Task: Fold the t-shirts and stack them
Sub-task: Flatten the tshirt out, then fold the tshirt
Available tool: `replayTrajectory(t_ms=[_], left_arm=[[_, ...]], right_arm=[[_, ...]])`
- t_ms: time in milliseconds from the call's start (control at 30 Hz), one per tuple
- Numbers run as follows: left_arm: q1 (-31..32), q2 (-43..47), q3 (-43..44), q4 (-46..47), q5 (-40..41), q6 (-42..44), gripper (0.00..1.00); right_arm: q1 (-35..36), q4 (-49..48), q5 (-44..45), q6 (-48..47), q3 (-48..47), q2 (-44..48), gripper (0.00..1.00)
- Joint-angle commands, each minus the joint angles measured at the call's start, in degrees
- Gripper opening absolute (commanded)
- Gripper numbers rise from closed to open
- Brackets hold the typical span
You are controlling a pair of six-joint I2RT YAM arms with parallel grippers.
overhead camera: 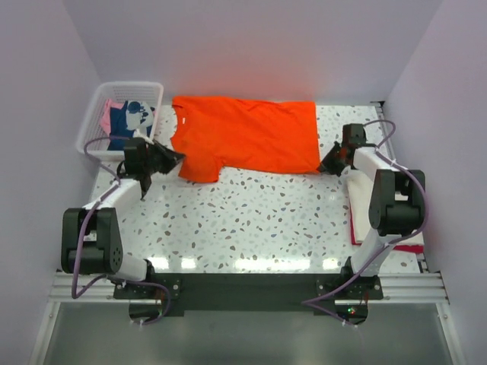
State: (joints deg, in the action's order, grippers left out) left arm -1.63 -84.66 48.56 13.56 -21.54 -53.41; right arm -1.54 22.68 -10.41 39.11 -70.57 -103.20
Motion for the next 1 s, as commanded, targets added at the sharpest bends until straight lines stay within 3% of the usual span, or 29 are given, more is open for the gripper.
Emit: replayTrajectory(t_ms=[0, 133, 267, 633, 800, 967], left_arm=[[0.9, 7.5, -8.0, -2.7, 3.6, -1.7, 0.00], [1.2, 13.9, -19.8, -8.9, 7.7, -3.5, 0.00], [1.1, 24.8, -25.3, -18.7, 11.3, -3.8, 0.00], [1.2, 42.7, -21.3, -46.5, 21.4, -3.7, 0.00], [1.2, 45.7, -22.5, -48.6, 21.4, -4.6, 0.00], [1.2, 42.2, -23.1, -37.7, 15.7, -2.2, 0.00]], right_arm=[[-0.1, -0.4, 1.4, -0.1, 6.6, 4.8, 0.00], [-0.6, -0.2, 3.1, -1.0, 13.9, 6.9, 0.00], [-1.2, 0.2, 5.4, -1.8, 20.2, 12.0, 0.00], [-3.9, 8.0, 9.4, -4.6, 26.7, 26.0, 0.00], [-4.0, 9.4, 9.8, -5.2, 27.7, 28.1, 0.00], [-3.9, 6.8, 5.6, -6.0, 26.8, 27.4, 0.00]])
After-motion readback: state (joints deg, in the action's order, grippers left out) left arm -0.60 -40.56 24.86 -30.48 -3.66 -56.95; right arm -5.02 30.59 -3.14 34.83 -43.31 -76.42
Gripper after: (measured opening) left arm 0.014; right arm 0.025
